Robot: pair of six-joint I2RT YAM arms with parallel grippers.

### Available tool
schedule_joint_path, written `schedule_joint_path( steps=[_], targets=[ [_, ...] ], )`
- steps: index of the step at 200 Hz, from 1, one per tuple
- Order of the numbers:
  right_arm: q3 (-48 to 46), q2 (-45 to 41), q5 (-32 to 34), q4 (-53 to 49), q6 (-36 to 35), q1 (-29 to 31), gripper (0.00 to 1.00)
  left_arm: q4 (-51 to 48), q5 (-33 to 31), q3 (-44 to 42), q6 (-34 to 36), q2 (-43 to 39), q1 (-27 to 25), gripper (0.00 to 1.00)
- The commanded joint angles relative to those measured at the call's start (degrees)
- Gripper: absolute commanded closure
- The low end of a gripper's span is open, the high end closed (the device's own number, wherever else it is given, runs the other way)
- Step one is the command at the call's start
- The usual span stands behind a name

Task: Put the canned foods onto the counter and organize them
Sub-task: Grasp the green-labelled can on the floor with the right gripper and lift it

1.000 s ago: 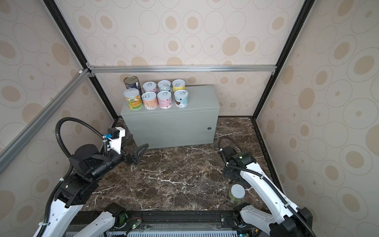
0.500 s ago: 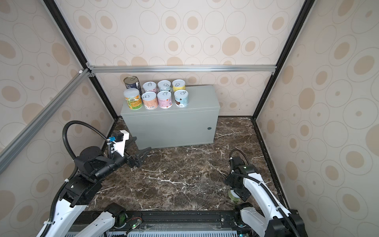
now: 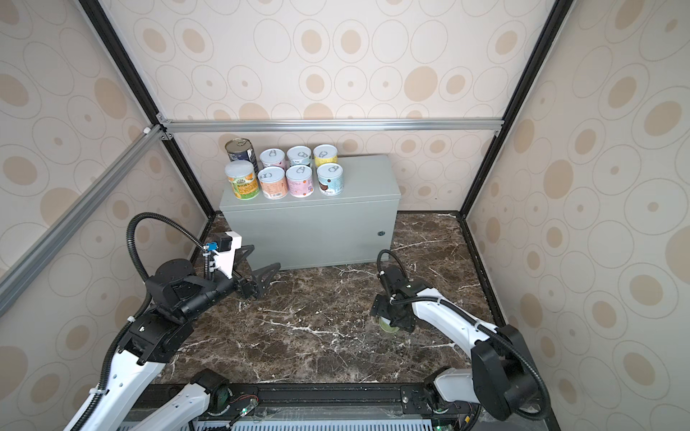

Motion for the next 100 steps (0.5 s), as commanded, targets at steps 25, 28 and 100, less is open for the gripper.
schedule_joint_path(
  steps=[25,28,100],
  targets=[
    [2.6,4.01,5.95,-1.07,-5.44,1.94,0.05,1.51,0.27,2.69,-0.14,0.45,-0.14,0.02],
    [2.58,4.24,6.15,-0.98,-5.64,2.04,0.05,1.51,0.24,2.69,-0.14,0.52,-0.16,0.02],
    [5.65,7.12,14.99,-2.64,-8.47,6.85,0.16,1.93,0.38,3.75,-0.12,1.95,-0.16,0.02]
  ],
)
